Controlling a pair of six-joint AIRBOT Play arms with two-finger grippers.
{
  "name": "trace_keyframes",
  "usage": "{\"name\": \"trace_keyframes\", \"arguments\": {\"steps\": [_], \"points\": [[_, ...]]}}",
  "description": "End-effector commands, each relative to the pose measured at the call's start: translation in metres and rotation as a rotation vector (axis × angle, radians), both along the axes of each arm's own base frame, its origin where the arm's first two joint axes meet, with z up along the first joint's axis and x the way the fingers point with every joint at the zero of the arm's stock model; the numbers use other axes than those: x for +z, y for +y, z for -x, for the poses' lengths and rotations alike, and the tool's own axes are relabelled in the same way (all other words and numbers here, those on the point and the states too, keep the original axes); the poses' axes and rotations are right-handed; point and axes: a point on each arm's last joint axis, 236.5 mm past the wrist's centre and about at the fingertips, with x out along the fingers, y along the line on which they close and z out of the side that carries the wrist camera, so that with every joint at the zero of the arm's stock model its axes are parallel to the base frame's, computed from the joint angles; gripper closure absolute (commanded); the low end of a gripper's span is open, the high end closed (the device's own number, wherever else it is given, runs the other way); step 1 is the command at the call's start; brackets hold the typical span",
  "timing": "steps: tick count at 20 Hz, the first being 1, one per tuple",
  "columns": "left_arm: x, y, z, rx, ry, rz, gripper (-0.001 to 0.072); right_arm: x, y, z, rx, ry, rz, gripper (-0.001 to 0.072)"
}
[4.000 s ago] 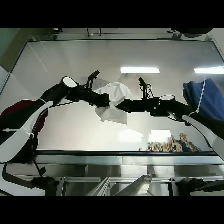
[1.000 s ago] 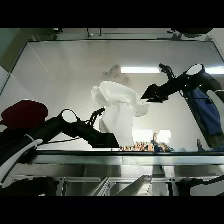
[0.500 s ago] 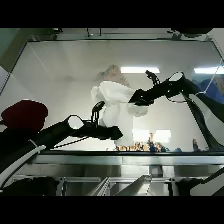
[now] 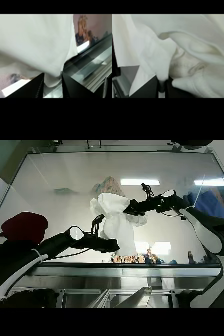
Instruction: Fold the shirts.
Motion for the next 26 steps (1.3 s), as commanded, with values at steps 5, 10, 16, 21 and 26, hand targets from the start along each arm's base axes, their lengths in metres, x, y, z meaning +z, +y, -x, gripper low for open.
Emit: {"name": "trace_keyframes", "arguments": {"steps": [5, 10, 16, 21, 26], "points": [[0.015, -0.013, 0.04, -0.127, 0.039, 0.026, 0.0462, 0.001, 0.004, -0.003, -0.013, 0.002, -0.023, 0.0686], [-0.025, -0.007, 0.012, -0.03, 0.027, -0.042, 0.0463, 0.005, 0.007, 0.007, 0.022, 0.022, -0.041, 0.0687], [-0.002, -0.012, -0.038, -0.017, -0.054, 0.005, 0.0464, 0.006, 0.008, 0.01, 0.034, 0.029, -0.048, 0.0686], [0.02, -0.022, -0.044, -0.1, -0.105, 0.024, 0.0689, 0.008, 0.009, 0.016, 0.056, 0.041, -0.059, 0.0687], [0.068, -0.023, -0.034, -0.211, -0.108, 0.098, 0.0689, 0.038, -0.002, 0.022, 0.085, 0.061, -0.151, 0.0687]]}}
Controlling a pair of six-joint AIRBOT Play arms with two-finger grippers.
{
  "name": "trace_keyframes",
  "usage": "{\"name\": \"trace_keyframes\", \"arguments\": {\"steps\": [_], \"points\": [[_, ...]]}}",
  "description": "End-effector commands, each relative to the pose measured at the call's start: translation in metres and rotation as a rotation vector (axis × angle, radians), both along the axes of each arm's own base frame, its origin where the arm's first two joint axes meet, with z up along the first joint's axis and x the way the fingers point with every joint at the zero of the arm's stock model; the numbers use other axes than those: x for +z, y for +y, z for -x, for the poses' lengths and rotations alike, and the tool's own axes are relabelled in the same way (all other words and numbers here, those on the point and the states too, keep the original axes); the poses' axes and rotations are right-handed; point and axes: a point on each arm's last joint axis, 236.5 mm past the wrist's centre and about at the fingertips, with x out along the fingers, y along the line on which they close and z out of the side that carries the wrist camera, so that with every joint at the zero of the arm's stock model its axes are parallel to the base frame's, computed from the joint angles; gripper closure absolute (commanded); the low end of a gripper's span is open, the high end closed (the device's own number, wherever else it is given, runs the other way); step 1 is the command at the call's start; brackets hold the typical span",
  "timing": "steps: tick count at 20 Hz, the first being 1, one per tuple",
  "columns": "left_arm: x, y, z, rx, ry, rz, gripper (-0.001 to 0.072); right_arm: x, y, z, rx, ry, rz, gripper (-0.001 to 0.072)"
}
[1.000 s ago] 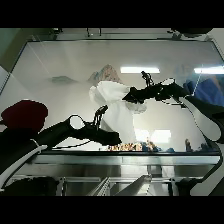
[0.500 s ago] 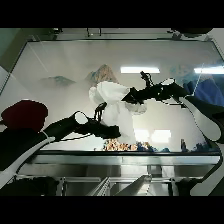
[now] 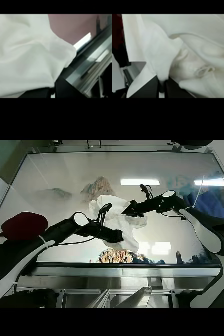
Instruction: Fold the shirts.
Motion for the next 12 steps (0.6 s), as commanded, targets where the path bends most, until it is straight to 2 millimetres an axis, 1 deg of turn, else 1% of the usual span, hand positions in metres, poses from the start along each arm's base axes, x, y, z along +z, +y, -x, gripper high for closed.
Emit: {"name": "trace_keyframes", "arguments": {"steps": [1, 2, 4, 6, 7, 9, 10, 12], "points": [[0.046, 0.009, -0.002, -0.061, -0.04, 0.06, 0.0689, 0.04, -0.014, 0.002, 0.014, 0.007, -0.111, 0.0687], [0.066, 0.018, -0.01, -0.042, -0.071, 0.082, 0.0689, 0.06, -0.024, -0.001, 0.011, -0.013, -0.143, 0.0687], [0.11, 0.045, -0.027, 0.005, -0.144, 0.126, 0.0689, 0.102, -0.046, -0.001, 0.006, -0.072, -0.188, 0.0687], [0.159, 0.076, -0.041, 0.059, -0.241, 0.163, 0.0689, 0.147, -0.061, 0.007, 0.019, -0.155, -0.216, 0.0686], [0.182, 0.09, -0.047, 0.094, -0.296, 0.177, 0.0689, 0.171, -0.065, 0.015, 0.036, -0.204, -0.228, 0.0687], [0.227, 0.116, -0.056, 0.167, -0.419, 0.203, 0.0689, 0.215, -0.065, 0.039, 0.084, -0.294, -0.237, 0.0687], [0.248, 0.126, -0.055, 0.189, -0.474, 0.211, 0.0688, 0.236, -0.062, 0.056, 0.12, -0.339, -0.241, 0.0686], [0.292, 0.137, -0.041, 0.192, -0.588, 0.228, 0.0688, 0.28, -0.054, 0.095, 0.193, -0.447, -0.239, 0.0686]]}}
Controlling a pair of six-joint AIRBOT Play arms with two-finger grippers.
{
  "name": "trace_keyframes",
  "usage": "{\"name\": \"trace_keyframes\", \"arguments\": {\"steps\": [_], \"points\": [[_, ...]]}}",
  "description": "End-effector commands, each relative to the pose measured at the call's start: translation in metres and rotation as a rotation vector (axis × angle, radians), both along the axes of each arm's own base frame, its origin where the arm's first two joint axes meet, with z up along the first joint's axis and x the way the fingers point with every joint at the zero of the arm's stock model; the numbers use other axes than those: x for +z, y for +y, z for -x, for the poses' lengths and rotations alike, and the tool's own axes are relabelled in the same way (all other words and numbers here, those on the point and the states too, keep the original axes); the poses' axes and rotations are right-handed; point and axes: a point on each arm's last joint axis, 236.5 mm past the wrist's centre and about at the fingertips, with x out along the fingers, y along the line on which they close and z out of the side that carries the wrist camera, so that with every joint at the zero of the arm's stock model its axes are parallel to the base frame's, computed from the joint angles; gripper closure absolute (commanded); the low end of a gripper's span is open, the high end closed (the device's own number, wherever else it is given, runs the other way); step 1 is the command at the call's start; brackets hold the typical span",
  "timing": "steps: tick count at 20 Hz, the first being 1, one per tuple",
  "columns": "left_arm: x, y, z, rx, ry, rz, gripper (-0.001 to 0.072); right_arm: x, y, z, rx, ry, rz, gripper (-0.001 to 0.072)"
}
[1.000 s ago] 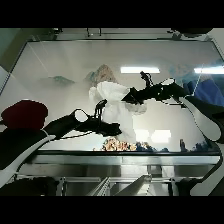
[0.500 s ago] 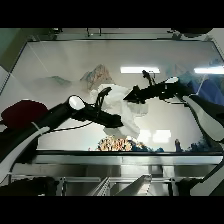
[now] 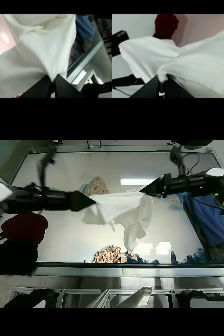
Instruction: Fold the shirts.
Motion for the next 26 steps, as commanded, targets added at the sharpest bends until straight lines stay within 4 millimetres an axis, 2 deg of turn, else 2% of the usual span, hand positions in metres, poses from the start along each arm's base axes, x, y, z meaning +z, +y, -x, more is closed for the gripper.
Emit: {"name": "trace_keyframes", "arguments": {"steps": [1, 3, 5, 7, 9, 10, 11, 13, 15, 17, 19, 20, 21, 22, 23, 24, 26], "points": [[0.08, 0.027, 0.023, 0.043, -0.206, 0.021, 0.0688, 0.078, 0.006, 0.071, 0.104, -0.2, 0.001, 0.0686], [0.116, 0.031, 0.042, 0.046, -0.316, 0.024, 0.0688, 0.112, 0.005, 0.104, 0.098, -0.332, 0.036, 0.0686], [0.134, 0.032, 0.055, 0.046, -0.366, 0.032, 0.0688, 0.124, 0.0, 0.117, 0.027, -0.381, 0.118, 0.0686], [0.125, 0.03, 0.062, 0.024, -0.328, 0.024, 0.0688, 0.133, -0.003, 0.117, -0.046, -0.397, 0.144, 0.0686], [0.095, 0.028, 0.052, 0.013, -0.24, 0.013, 0.0688, 0.129, -0.006, 0.101, -0.104, -0.405, 0.167, 0.0686], [0.073, 0.027, 0.044, 0.005, -0.171, 0.004, 0.0688, 0.118, -0.008, 0.086, -0.136, -0.383, 0.189, 0.0686], [0.049, 0.026, 0.035, 0.004, -0.101, -0.003, 0.0688, 0.102, -0.008, 0.07, -0.161, -0.341, 0.209, 0.0686], [-0.007, 0.024, 0.016, -0.002, 0.055, -0.022, 0.0688, 0.058, 0.001, 0.04, -0.162, -0.233, 0.231, 0.0686], [-0.069, 0.023, 0.003, -0.024, 0.198, -0.051, 0.0687, -0.004, 0.017, 0.017, -0.125, -0.083, 0.251, 0.0686], [-0.123, 0.023, -0.006, -0.048, 0.315, -0.075, 0.0687, -0.078, 0.036, -0.002, -0.086, 0.079, 0.279, 0.0686], [-0.174, 0.023, -0.017, -0.07, 0.386, -0.102, 0.069, -0.153, 0.047, -0.015, -0.072, 0.217, 0.311, 0.0681], [-0.196, 0.026, -0.024, -0.054, 0.424, -0.109, 0.0687, -0.178, 0.049, -0.017, -0.062, 0.26, 0.31, 0.0679], [-0.21, 0.031, -0.033, -0.042, 0.459, -0.111, 0.0501, -0.195, 0.048, -0.021, -0.065, 0.311, 0.293, 0.0629], [-0.216, 0.038, -0.044, -0.032, 0.479, -0.103, 0.0272, -0.201, 0.045, -0.024, -0.069, 0.339, 0.266, 0.0451], [-0.217, 0.046, -0.055, -0.026, 0.491, -0.092, 0.0037, -0.198, 0.039, -0.029, -0.071, 0.352, 0.225, 0.0268], [-0.212, 0.055, -0.064, -0.02, 0.503, -0.076, -0.0004, -0.19, 0.031, -0.031, -0.07, 0.356, 0.189, 0.0201], [-0.198, 0.068, -0.071, -0.035, 0.541, -0.046, -0.0004, -0.168, 0.006, -0.025, -0.032, 0.364, 0.133, 0.0205]]}}
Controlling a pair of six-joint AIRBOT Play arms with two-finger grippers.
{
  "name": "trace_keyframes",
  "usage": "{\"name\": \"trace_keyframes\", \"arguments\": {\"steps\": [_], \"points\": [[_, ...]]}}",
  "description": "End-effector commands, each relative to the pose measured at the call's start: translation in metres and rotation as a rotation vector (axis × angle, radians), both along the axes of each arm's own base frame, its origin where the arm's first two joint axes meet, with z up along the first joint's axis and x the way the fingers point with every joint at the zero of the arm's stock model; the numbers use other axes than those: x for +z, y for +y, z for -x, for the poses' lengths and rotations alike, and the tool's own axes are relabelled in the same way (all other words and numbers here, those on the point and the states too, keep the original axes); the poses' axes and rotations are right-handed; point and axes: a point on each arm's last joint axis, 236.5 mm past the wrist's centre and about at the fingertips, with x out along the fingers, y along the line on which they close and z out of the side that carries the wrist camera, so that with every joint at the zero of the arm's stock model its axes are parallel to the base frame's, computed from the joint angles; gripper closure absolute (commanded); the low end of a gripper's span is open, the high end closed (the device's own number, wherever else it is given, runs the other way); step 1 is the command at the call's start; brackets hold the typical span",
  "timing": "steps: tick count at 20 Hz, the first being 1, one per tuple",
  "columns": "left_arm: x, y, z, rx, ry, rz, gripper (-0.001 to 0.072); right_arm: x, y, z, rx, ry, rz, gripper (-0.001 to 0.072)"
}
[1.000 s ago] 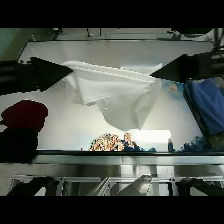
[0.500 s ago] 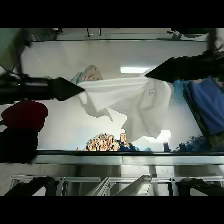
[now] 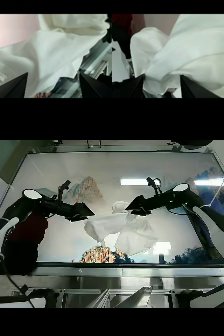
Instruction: Fold the shirts.
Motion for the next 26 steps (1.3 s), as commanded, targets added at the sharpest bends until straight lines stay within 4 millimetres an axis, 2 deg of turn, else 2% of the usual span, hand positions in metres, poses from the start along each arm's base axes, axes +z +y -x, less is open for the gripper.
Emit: {"name": "trace_keyframes", "arguments": {"steps": [1, 3, 4, 5, 8, 9, 10, 11, 13, 16, 18, 21, 23, 24, 26], "points": [[0.005, 0.02, -0.004, -0.026, 0.1, 0.049, -0.0004, 0.017, -0.033, 0.01, 0.045, 0.052, -0.112, 0.0209], [0.006, 0.016, 0.017, -0.077, 0.157, 0.069, -0.0004, 0.025, -0.058, 0.029, 0.104, 0.078, -0.109, 0.024], [0.002, 0.009, 0.031, -0.095, 0.189, 0.074, -0.0003, 0.023, -0.066, 0.038, 0.133, 0.081, -0.082, 0.0334], [-0.005, 0.001, 0.049, -0.114, 0.223, 0.071, -0.0003, 0.017, -0.073, 0.047, 0.153, 0.087, -0.05, 0.0348], [-0.027, -0.024, 0.117, -0.18, 0.322, 0.056, -0.0004, 0.008, -0.074, 0.076, 0.182, 0.107, -0.037, 0.0343], [-0.036, -0.03, 0.132, -0.17, 0.326, 0.035, -0.0004, 0.005, -0.073, 0.084, 0.177, 0.103, -0.036, 0.0343], [-0.045, -0.035, 0.137, -0.141, 0.301, 0.009, -0.0004, -0.001, -0.072, 0.088, 0.159, 0.1, -0.026, 0.0343], [-0.056, -0.038, 0.135, -0.1, 0.258, -0.028, -0.0004, -0.009, -0.071, 0.089, 0.133, 0.099, -0.011, 0.0343], [-0.068, -0.042, 0.119, -0.008, 0.166, -0.091, -0.0003, -0.024, -0.072, 0.088, 0.089, 0.113, 0.014, 0.0343], [-0.065, -0.049, 0.087, 0.06, 0.025, -0.132, -0.0003, -0.035, -0.074, 0.068, 0.011, 0.063, 0.054, 0.0344], [-0.058, -0.057, 0.073, 0.063, -0.028, -0.135, -0.0002, -0.033, -0.072, 0.043, -0.079, 0.012, 0.036, 0.0344], [-0.057, -0.074, 0.068, 0.014, -0.031, -0.129, -0.0003, -0.012, -0.065, 0.004, -0.249, 0.006, -0.098, 0.0344], [-0.063, -0.084, 0.068, -0.018, -0.015, -0.129, -0.0002, 0.005, -0.06, -0.012, -0.291, -0.051, -0.188, 0.0343], [-0.066, -0.09, 0.07, -0.039, -0.001, -0.127, 0.0006, 0.005, -0.056, -0.014, -0.285, -0.085, -0.191, 0.0343], [-0.072, -0.1, 0.077, -0.085, 0.033, -0.122, 0.0017, -0.007, -0.047, -0.014, -0.273, -0.107, -0.142, 0.0343]]}}
